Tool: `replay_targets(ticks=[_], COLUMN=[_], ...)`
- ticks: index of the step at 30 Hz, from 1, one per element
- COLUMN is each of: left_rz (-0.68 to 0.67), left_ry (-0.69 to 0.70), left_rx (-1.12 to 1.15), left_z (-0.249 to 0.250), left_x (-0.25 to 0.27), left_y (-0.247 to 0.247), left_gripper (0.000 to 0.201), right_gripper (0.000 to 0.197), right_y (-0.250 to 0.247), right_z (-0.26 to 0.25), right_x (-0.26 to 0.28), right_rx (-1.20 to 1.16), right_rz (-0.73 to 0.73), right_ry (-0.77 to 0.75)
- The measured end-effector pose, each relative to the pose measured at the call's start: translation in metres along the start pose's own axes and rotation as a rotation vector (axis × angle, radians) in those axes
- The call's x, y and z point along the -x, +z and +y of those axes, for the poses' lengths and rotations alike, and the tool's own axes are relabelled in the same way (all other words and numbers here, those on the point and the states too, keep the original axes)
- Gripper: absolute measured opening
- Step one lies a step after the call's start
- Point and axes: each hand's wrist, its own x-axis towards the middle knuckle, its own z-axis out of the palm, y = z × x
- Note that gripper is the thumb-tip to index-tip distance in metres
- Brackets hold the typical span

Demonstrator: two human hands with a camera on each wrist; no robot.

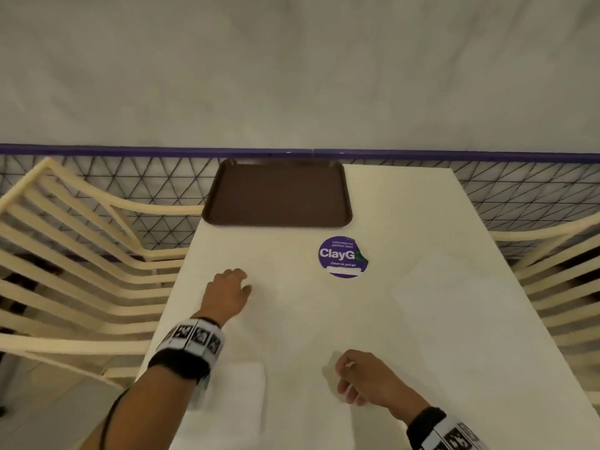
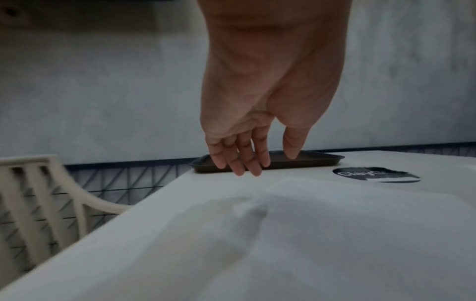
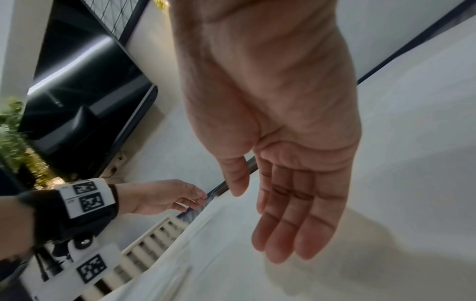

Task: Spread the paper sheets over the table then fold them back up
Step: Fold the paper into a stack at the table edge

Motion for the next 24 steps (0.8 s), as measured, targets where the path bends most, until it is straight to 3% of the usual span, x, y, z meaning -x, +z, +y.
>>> replay_targets(ticks=[4, 11, 16, 19, 20, 21, 24], left_rz=[-0.049, -0.044, -0.113, -0.153, -0.162, -0.164, -0.176], left_ry=[0.032, -0.131, -0.230, -0.111, -0.036, 0.042, 0.271], left_rx=[-0.061, 0.026, -0.008, -0.035, 0.012, 0.073, 0.202], left_z=[0.048, 0.071, 0.074, 0.093, 0.101, 0.111, 0.144], left_x=[-0.052, -0.095, -0.095, -0.081, -0.076, -0.069, -0.032], left_y=[0.016, 0.039, 0.035, 0.020, 0.014, 0.009, -0.012], left_gripper=[0.040, 0.052, 0.035, 0.010, 0.008, 0.019, 0.029], right_gripper=[0.013, 0.012, 0.013, 0.016, 0.014, 0.017, 0.057], right_y=[-0.042, -0.091, -0.105, -0.107, -0.107, -0.106, -0.102], right_z=[0.020, 0.061, 0.063, 0.047, 0.038, 0.028, -0.014], right_x=[0.013, 0.026, 0.021, 0.009, 0.005, 0.001, -0.008], right_rx=[-0.061, -0.118, -0.054, 0.130, 0.217, 0.292, 0.322], right_rz=[0.107, 0.208, 0.209, 0.240, 0.272, 0.308, 0.377], right_ry=[-0.012, 0.016, 0.004, -0.119, -0.179, -0.248, -0.458])
